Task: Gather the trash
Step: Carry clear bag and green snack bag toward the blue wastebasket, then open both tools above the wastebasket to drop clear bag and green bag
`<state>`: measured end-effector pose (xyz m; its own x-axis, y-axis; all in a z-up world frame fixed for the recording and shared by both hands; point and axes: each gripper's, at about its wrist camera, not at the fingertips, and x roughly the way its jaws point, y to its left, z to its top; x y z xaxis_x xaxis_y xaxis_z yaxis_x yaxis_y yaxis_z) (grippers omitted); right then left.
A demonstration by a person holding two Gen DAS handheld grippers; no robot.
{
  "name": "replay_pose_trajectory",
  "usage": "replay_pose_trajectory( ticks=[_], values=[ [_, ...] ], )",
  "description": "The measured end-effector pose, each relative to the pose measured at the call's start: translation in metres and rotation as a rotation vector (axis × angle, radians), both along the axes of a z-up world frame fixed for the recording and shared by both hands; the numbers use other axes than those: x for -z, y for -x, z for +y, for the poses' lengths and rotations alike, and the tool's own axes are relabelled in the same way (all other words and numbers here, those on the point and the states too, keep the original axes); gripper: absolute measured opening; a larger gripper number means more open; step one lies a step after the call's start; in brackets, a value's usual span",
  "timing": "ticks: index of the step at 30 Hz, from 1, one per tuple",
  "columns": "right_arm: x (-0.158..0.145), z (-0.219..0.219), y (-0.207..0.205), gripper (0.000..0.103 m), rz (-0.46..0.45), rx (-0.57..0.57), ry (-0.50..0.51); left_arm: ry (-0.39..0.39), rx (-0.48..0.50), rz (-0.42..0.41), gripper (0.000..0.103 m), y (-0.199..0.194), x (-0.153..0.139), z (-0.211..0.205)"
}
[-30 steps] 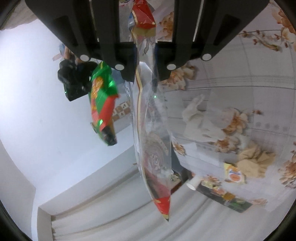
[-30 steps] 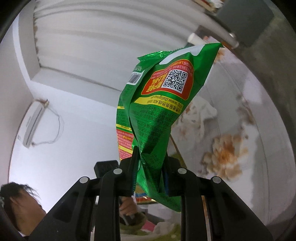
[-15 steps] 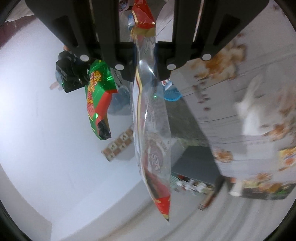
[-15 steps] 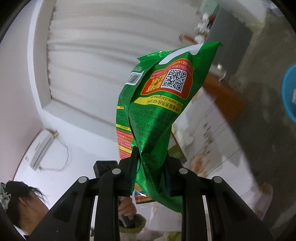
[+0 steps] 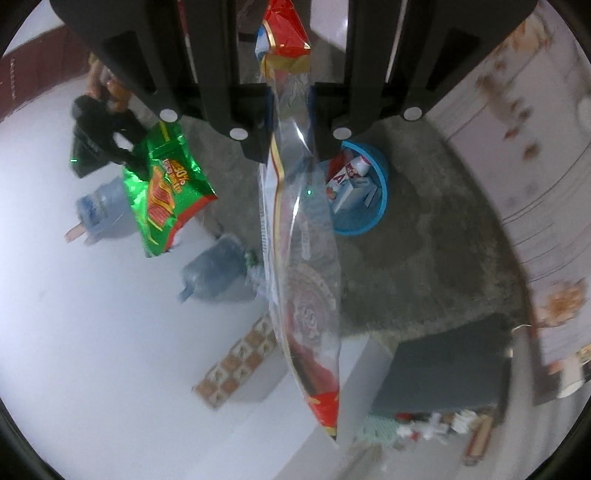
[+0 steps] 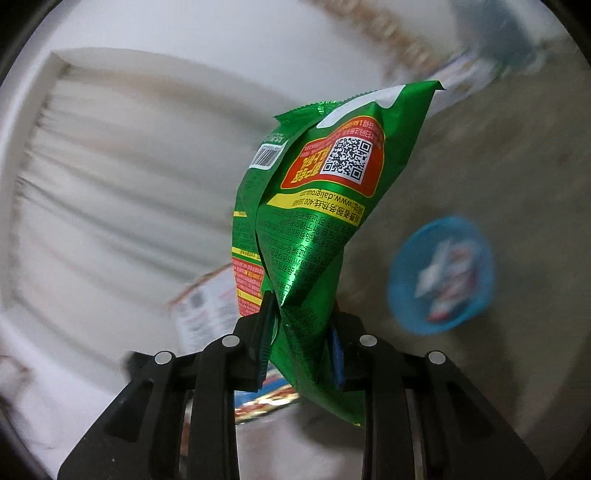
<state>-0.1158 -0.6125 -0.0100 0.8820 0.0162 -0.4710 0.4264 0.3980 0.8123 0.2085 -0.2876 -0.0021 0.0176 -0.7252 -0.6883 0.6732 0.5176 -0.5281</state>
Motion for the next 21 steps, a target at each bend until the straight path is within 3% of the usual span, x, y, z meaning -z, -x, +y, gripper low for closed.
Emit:
replay_pose_trajectory(
  ticks=[4,10,13,18,19,21],
  values=[
    [0.021,-0.018,-0.008,0.025,0.172,0.054,0.085,-0.156,0.045,-0.023,0.012,-0.014,0.033,-0.063],
    [0.047,-0.042,-0.044,0.025,0.255,0.026,0.095,-0.376,0.084,-0.011,0.013,-0.036,0.107,-0.144],
    [0.054,-0.051,-0.051,0.025,0.281,0.028,0.095,-0.429,0.104,0.018,0.013,-0.037,0.137,-0.170],
    [0.092,-0.039,-0.068,0.025,0.318,-0.002,0.052,-0.486,0.134,0.026,0.014,-0.044,0.181,-0.209],
    [0.101,-0.041,-0.071,0.025,0.333,-0.010,0.035,-0.485,0.137,0.031,0.016,-0.045,0.188,-0.214],
    [0.114,-0.041,-0.075,0.025,0.354,-0.017,0.012,-0.490,0.129,0.047,0.039,-0.049,0.203,-0.222]
  ],
)
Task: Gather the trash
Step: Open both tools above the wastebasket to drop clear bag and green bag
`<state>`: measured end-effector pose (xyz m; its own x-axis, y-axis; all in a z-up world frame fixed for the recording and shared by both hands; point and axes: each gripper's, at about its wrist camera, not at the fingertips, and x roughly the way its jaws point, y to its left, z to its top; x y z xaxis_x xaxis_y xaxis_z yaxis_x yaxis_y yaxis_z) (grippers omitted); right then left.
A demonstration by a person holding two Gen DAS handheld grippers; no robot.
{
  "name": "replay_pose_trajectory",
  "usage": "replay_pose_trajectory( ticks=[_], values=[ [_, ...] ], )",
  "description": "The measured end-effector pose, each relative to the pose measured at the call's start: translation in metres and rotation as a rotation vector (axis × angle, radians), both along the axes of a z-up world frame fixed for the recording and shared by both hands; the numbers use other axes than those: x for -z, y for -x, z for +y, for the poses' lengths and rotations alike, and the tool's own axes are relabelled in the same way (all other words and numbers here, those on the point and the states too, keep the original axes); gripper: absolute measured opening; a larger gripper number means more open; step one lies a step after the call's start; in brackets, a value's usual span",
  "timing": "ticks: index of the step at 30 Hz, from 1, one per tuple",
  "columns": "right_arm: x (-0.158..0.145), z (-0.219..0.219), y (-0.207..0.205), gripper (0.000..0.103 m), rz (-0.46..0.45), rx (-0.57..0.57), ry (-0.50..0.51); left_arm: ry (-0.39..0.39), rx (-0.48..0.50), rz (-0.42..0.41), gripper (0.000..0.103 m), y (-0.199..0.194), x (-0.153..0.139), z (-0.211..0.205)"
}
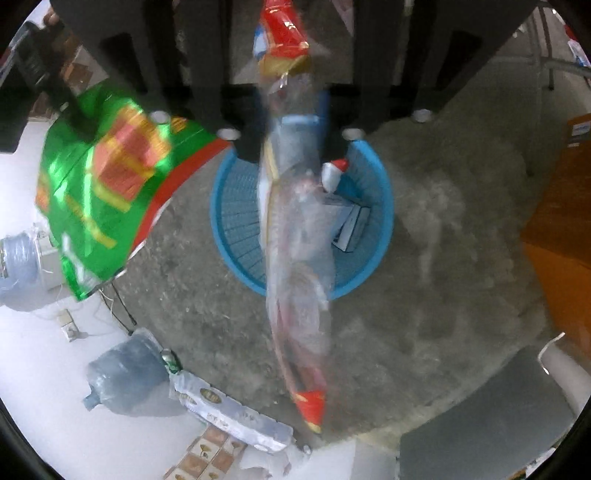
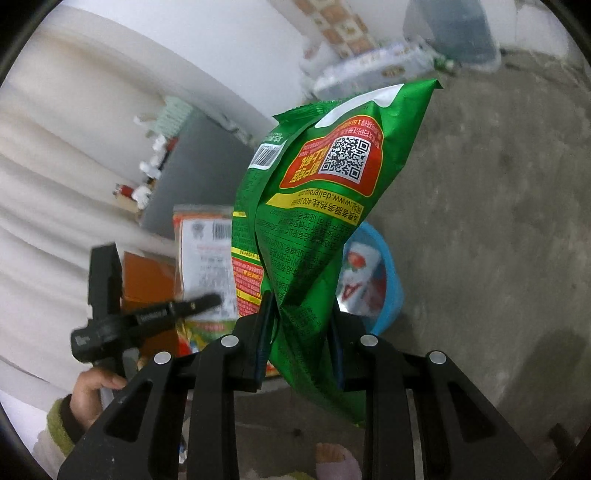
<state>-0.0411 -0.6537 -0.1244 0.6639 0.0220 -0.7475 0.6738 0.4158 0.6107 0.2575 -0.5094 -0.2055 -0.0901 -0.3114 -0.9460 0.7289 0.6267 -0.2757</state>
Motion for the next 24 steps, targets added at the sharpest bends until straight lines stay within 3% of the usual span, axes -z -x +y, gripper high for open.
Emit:
replay_pose_trajectory(
  ticks=[2,3,9,14,16,18,20,23,24],
  values=[
    [0.017,-0.001,-0.004,0.025,0.018,-0.010,-0.036,-0.006,-0.038,-0.016,0.061,-0.004,0.006,-0.003],
    [0.020,0.001,-0.006,0.025,0.024,-0.015,-0.048,-0.005,-0.049,-0.018,0.068,-0.006,0.007,-0.006],
    [0.043,0.007,-0.023,0.026,0.094,-0.066,-0.080,-0.021,-0.085,0.003,0.072,-0.011,0.012,-0.012],
    [0.054,0.007,-0.058,0.027,0.108,-0.152,-0.095,0.026,-0.050,-0.071,0.074,-0.014,-0.019,-0.003],
    [0.072,0.007,-0.078,0.029,0.125,-0.191,-0.120,0.050,-0.037,-0.104,0.075,-0.015,-0.040,0.006],
    [0.091,0.006,-0.089,0.034,0.132,-0.238,-0.136,0.077,-0.030,-0.129,0.075,-0.015,-0.063,0.018],
    [0.111,0.005,-0.100,0.054,0.190,-0.268,-0.148,0.120,-0.020,-0.131,0.077,-0.014,-0.085,0.032],
    [0.116,0.003,-0.101,0.072,0.253,-0.274,-0.120,0.156,0.001,-0.162,0.081,-0.010,-0.119,0.060],
    [0.111,0.002,-0.097,0.073,0.257,-0.270,-0.104,0.169,0.012,-0.172,0.081,-0.008,-0.131,0.073]
  ],
)
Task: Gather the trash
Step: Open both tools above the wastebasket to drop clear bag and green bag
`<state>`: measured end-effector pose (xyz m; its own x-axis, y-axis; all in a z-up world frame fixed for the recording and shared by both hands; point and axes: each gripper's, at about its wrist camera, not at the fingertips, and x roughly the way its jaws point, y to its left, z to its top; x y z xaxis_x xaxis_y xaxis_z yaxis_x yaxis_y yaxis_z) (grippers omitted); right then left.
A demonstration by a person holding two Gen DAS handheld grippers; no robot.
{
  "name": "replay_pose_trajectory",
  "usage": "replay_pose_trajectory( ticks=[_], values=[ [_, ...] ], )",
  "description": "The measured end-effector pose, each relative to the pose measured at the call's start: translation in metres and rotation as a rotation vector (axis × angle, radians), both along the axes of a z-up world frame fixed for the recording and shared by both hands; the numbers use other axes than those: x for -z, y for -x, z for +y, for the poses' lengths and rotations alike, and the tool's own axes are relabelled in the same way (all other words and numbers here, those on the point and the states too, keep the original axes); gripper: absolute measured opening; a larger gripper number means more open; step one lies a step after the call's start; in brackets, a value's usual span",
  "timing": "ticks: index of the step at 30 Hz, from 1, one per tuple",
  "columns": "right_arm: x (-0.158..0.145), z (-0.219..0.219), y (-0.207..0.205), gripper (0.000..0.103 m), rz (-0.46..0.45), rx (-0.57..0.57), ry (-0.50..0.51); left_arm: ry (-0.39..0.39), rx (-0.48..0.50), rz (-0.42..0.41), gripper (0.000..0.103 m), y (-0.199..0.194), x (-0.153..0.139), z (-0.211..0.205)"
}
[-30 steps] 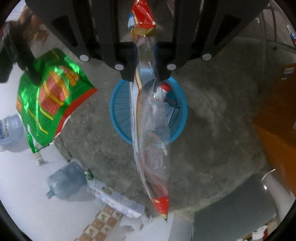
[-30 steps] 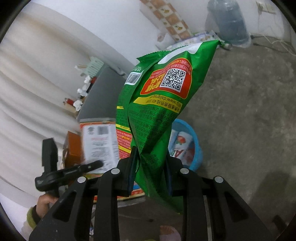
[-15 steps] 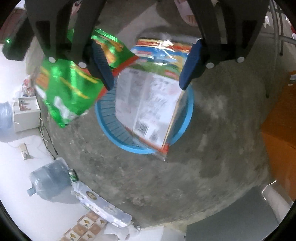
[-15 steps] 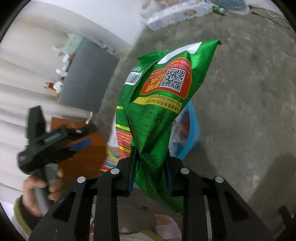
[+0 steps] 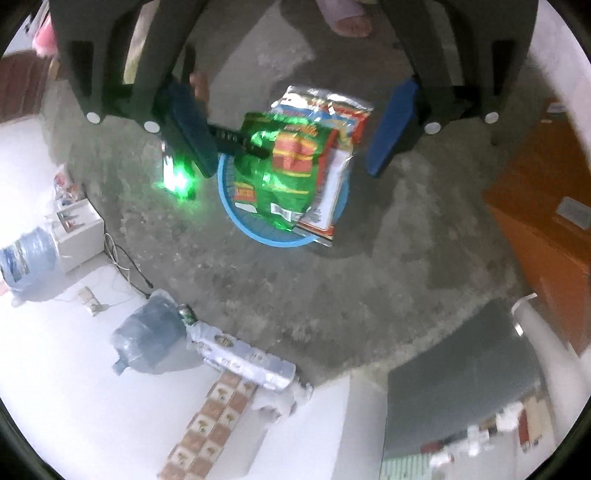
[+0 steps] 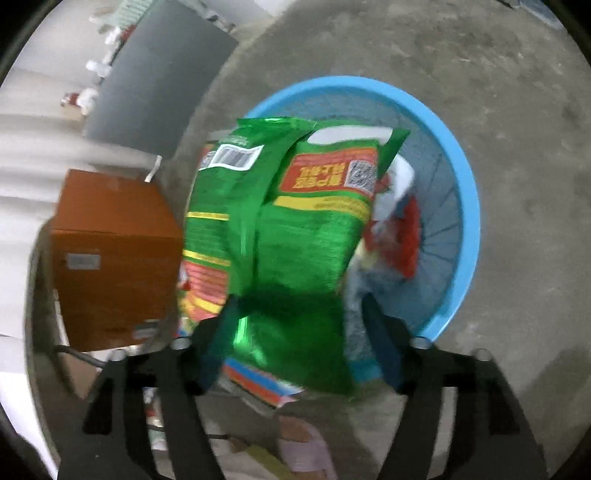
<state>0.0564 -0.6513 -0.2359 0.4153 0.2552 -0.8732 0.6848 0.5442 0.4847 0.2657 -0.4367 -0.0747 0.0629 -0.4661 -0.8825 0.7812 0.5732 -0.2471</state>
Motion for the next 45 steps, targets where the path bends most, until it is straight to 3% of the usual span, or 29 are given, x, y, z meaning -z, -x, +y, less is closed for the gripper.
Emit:
replay_pose_trajectory(
  ticks=[3,6,10,12,16,17,19,23,27,32,35,41,45],
  values=[
    [-0.022,0.003,0.008,0.075,-0.003,-0.023,0.062,0.030,0.011,-0.032,0.083,0.004,-0.028,0.035],
    [-0.056,0.012,0.019,0.077,0.015,-0.053,0.192,0.068,0.004,-0.057,0.084,0.010,-0.051,0.078],
    [-0.099,0.024,0.027,0.077,-0.039,-0.049,0.317,0.124,-0.047,-0.045,0.086,0.017,-0.068,0.131],
    [-0.105,0.032,0.011,0.065,-0.057,-0.095,0.342,0.159,-0.072,-0.031,0.086,0.024,-0.073,0.158],
    [-0.063,0.041,-0.043,0.027,-0.017,-0.165,0.206,0.199,-0.113,-0.019,0.086,0.040,-0.075,0.199],
    [-0.047,0.044,-0.055,0.022,0.001,-0.179,0.162,0.213,-0.124,-0.006,0.086,0.044,-0.075,0.210],
    [-0.006,0.049,-0.081,0.021,0.091,-0.205,0.141,0.227,-0.141,0.013,0.086,0.050,-0.075,0.227],
    [0.037,0.050,-0.101,0.016,0.207,-0.238,0.112,0.225,-0.189,0.027,0.086,0.054,-0.074,0.260],
    [0.038,0.051,-0.111,0.014,0.259,-0.291,0.130,0.214,-0.231,0.008,0.086,0.051,-0.072,0.282],
    [0.041,0.062,-0.100,0.014,0.492,-0.393,0.278,0.227,-0.281,0.031,0.086,0.043,-0.066,0.299],
    [0.048,0.052,-0.084,0.013,0.480,-0.355,0.232,0.237,-0.285,0.050,0.086,0.039,-0.062,0.301],
    [0.074,0.041,-0.077,0.013,0.550,-0.313,0.214,0.244,-0.282,0.080,0.086,0.035,-0.056,0.301],
    [0.087,0.035,-0.082,0.016,0.549,-0.288,0.181,0.252,-0.289,0.058,0.086,0.035,-0.061,0.304]
  ],
)
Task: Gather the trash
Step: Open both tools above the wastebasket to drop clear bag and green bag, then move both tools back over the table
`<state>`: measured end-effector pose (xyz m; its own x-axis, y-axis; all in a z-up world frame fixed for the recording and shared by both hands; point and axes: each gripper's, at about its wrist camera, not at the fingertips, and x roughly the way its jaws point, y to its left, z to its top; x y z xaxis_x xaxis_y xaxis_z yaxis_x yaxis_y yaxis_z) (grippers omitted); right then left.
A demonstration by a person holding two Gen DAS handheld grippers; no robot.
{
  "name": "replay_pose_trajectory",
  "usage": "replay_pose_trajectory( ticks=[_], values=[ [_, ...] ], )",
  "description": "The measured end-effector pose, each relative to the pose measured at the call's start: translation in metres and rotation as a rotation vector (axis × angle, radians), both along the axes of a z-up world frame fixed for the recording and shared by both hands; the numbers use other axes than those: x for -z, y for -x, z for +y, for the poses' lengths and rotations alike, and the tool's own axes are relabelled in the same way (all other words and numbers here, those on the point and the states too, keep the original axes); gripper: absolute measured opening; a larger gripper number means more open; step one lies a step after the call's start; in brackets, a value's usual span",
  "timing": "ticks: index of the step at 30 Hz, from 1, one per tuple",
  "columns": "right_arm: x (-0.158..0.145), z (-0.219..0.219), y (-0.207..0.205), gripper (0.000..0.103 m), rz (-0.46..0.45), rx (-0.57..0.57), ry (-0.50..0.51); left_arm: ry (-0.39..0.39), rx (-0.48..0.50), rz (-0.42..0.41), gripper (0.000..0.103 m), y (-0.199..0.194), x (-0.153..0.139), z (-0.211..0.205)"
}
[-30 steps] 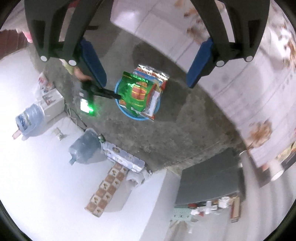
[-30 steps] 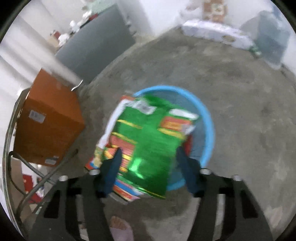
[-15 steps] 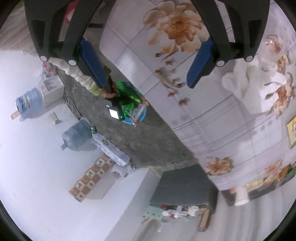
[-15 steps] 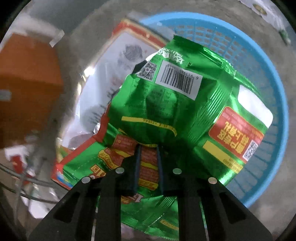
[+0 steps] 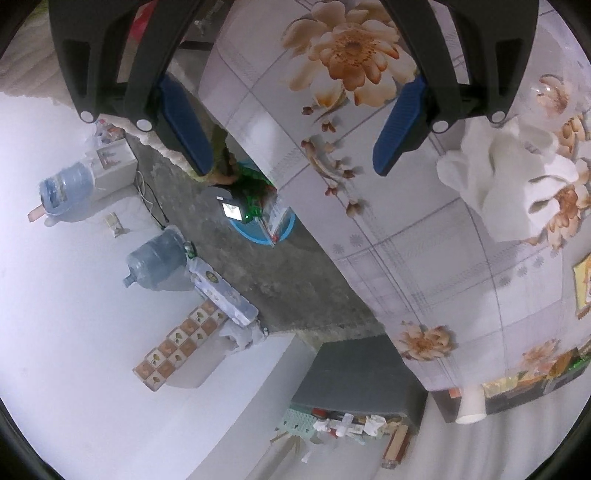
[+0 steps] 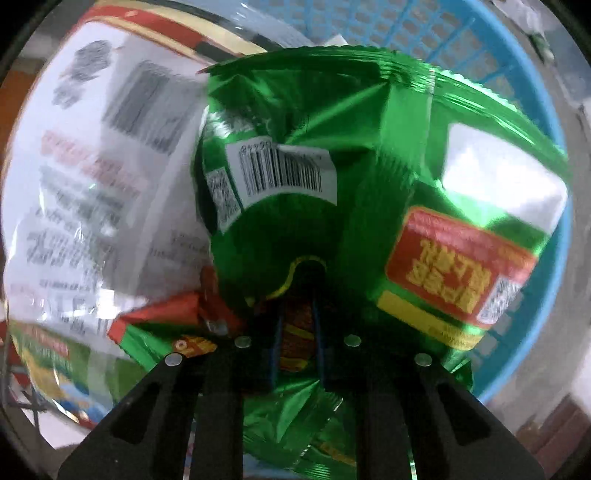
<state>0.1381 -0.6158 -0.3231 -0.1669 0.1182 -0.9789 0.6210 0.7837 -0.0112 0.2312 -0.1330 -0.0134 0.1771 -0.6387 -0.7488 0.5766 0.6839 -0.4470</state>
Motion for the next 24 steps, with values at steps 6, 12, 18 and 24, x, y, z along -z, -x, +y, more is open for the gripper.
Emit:
replay_pose_trajectory(
  ticks=[6,12,18,24],
  values=[
    [0.017,-0.006,-0.009,0.016,0.026,0.023,0.014,0.010,-0.018,0.018,0.086,-0.002,0.001,0.006],
    [0.021,-0.005,0.001,0.013,0.030,0.011,0.035,0.025,-0.022,0.006,0.086,0.006,-0.006,0.015],
    [-0.022,0.009,0.016,0.019,-0.171,-0.030,0.069,0.049,-0.045,-0.024,0.086,0.015,-0.017,0.034],
    [-0.068,0.010,0.035,0.080,-0.337,-0.022,0.139,0.070,-0.056,-0.025,0.086,0.023,-0.023,0.048]
  ],
)
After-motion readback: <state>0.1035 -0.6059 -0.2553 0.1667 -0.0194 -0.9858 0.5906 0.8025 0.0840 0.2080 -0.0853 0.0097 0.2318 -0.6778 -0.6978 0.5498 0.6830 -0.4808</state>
